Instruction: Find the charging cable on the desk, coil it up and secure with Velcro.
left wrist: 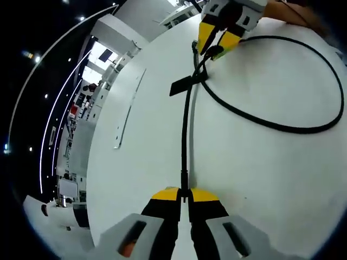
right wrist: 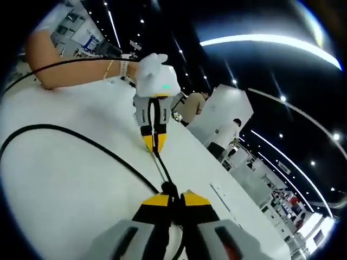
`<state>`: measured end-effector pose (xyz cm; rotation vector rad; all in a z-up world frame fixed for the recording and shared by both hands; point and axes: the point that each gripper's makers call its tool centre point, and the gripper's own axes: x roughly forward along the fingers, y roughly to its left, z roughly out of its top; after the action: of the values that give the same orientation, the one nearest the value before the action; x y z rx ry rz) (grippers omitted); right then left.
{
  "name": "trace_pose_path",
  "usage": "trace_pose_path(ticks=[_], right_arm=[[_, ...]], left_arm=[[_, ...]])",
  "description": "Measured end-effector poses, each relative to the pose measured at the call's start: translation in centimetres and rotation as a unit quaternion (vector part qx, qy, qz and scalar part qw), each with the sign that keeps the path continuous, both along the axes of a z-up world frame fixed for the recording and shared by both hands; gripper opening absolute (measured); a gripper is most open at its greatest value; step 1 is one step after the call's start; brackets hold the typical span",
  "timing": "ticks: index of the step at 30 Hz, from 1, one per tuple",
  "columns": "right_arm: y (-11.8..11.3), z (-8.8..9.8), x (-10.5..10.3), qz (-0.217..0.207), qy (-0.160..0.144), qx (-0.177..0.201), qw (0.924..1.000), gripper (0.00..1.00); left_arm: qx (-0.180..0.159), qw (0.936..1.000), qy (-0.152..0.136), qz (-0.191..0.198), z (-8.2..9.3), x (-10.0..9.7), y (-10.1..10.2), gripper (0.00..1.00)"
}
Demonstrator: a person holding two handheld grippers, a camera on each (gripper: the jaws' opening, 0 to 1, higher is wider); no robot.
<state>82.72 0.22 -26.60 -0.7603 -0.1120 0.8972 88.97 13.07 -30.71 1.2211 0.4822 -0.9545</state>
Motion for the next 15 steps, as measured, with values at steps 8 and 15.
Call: trace_pose_path(ticks=[8,15], right_arm=[[-0.9,1.5,2.1,-0.037,0.044,0.071,0.9958,0.03],[-1.1,1.3,4.5,-0.056,0.075,0.090,0.9916,0.03]], left_arm=[[-0.001,1.0000,-0.002,-0.006,0.0,0.0,0.0,0.07],[0.003,0.9999,-0.003,-0.011,-0.1,-0.2,0.0,0.07]])
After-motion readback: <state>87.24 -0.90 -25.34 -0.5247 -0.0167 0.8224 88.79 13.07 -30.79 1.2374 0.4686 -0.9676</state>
